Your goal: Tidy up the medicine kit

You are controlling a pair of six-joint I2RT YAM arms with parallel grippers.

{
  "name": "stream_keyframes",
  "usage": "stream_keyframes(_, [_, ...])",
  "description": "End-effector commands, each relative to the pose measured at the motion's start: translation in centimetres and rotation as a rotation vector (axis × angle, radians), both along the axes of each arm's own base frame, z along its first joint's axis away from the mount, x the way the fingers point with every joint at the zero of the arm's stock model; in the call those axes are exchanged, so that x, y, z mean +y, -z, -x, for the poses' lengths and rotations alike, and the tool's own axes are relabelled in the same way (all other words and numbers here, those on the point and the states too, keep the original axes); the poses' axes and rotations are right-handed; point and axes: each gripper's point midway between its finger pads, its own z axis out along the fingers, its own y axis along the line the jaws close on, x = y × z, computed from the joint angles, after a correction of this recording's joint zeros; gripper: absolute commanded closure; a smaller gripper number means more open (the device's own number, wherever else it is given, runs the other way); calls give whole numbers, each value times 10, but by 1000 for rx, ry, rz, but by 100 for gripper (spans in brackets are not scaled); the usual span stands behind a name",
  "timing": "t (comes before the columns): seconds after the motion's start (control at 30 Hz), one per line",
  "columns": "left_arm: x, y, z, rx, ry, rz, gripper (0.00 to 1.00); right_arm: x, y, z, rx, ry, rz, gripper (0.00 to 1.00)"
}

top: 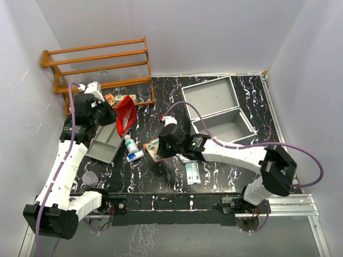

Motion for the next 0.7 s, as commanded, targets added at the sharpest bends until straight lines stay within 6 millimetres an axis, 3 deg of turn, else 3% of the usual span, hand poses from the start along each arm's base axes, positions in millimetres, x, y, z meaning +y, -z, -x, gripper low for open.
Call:
stream_keyframes(0.0, [-10,-16,4,-60,45,40,100,18,-79,-16,-139,78,-304,100])
stream_keyframes(0.37, [-34,-29,8,-111,172,115,100,24,-213,-41,-288,251,-774,100])
stream_keyframes(0.67, [-48,-39,13,-85,212,208,100,43,-279,-49,-319,245,-1033,100])
